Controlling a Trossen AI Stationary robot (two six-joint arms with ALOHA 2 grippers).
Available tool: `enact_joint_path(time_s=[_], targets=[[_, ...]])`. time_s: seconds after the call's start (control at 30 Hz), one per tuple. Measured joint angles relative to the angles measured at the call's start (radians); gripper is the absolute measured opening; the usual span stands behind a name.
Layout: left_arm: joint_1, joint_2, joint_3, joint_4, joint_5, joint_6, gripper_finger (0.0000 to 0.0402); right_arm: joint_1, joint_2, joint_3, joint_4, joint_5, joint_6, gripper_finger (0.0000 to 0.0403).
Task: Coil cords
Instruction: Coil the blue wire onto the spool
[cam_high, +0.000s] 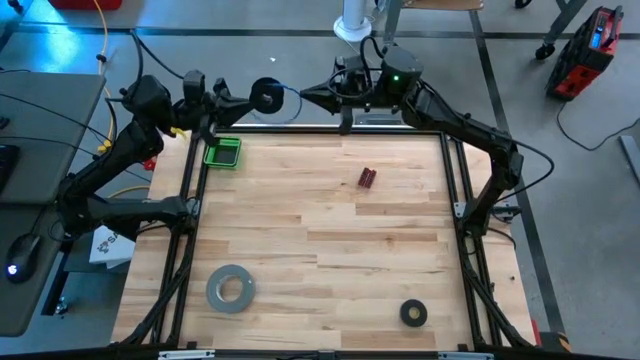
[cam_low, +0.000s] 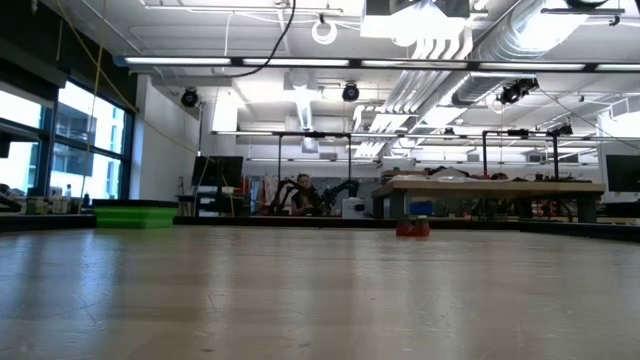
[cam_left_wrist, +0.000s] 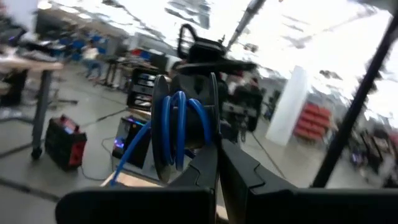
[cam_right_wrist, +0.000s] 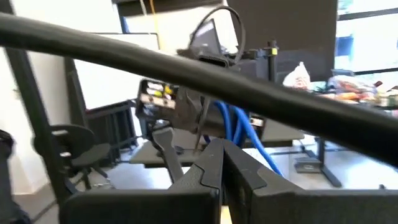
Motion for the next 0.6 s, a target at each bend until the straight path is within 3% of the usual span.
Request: enact_joint_path(time_s=[0.13, 0.27, 0.5, 0.6], targets=[[-0.004, 0.0, 0.0, -0.001, 0.046, 0.092, 0.0, 0.024, -0.002, 0.0, 0.005, -0.017, 0.03, 0.0], [-0.015, 0.003, 0.0, -0.012, 0.044, 0.17, 0.0, 0.08, -0.002, 0.0, -0.001, -0.011, -0.072, 0.0004], [-0.016, 0.003, 0.0, -0.038, 0.061, 0.216, 0.0, 0.157, -0.016, 0.0, -0.055, 0.249, -0.278, 0.0086], [-0.029, 0.002, 0.0, -0.046, 0.087, 0.215, 0.0, 0.166, -0.021, 0.0, -0.058, 0.297, -0.288, 0.0125]])
